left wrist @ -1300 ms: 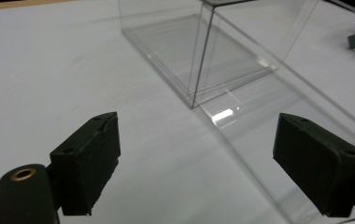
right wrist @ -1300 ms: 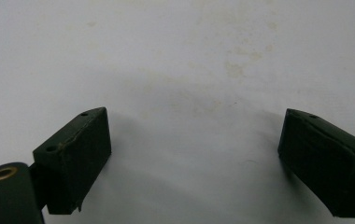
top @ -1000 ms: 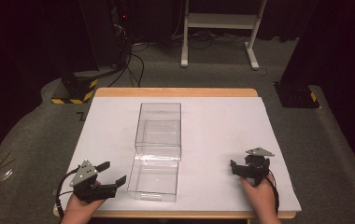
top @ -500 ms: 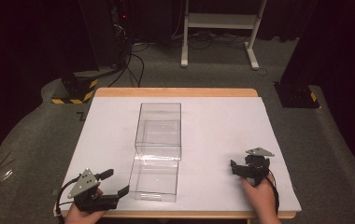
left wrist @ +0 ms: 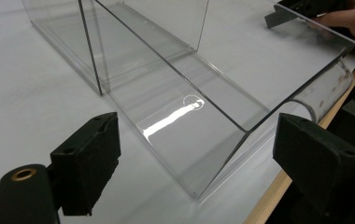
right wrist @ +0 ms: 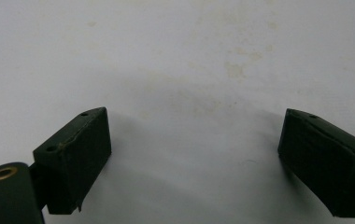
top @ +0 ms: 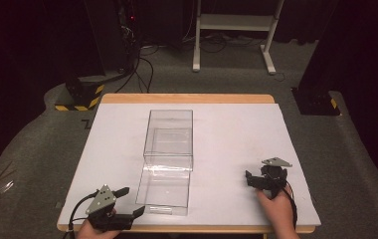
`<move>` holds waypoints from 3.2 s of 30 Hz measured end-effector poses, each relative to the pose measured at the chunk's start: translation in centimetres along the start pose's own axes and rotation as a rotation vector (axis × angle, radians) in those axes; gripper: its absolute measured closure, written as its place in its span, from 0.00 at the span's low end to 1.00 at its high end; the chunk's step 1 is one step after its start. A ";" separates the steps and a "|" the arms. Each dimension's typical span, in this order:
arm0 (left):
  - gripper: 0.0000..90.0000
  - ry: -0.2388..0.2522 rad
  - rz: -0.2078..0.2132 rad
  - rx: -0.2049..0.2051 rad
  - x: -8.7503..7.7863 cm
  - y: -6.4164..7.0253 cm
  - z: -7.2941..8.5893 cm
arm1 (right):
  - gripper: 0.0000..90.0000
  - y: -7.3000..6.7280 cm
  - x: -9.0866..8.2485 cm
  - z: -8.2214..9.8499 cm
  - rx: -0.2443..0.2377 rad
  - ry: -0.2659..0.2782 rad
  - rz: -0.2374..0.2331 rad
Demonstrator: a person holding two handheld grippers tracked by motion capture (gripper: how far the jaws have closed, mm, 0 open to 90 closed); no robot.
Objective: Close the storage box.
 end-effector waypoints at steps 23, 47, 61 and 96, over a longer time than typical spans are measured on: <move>0.26 -0.007 0.011 0.024 2.1 0.7 0.0 | 0.10 0.0 0.0 0.0 0.000 0.000 0.000; 0.29 0.022 -0.035 0.018 3.8 0.3 -0.9 | 0.10 0.0 0.0 0.0 0.000 0.000 0.000; 0.34 0.038 -0.058 0.000 4.3 -0.8 -1.3 | 0.10 0.0 0.0 0.0 0.000 0.000 0.000; 0.41 0.028 -0.107 -0.009 5.8 -3.2 -2.3 | 0.10 0.0 0.0 0.0 0.000 0.000 0.000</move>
Point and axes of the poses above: each handheld gripper's, and its own axes: x roughly forward along the jaws, z roughly out of its underside, y roughly to its right, the point moved 5 cm from there along x, roughly forward along the jaws, and after that the axes turned 12 degrees about z, right-handed, at the moved point
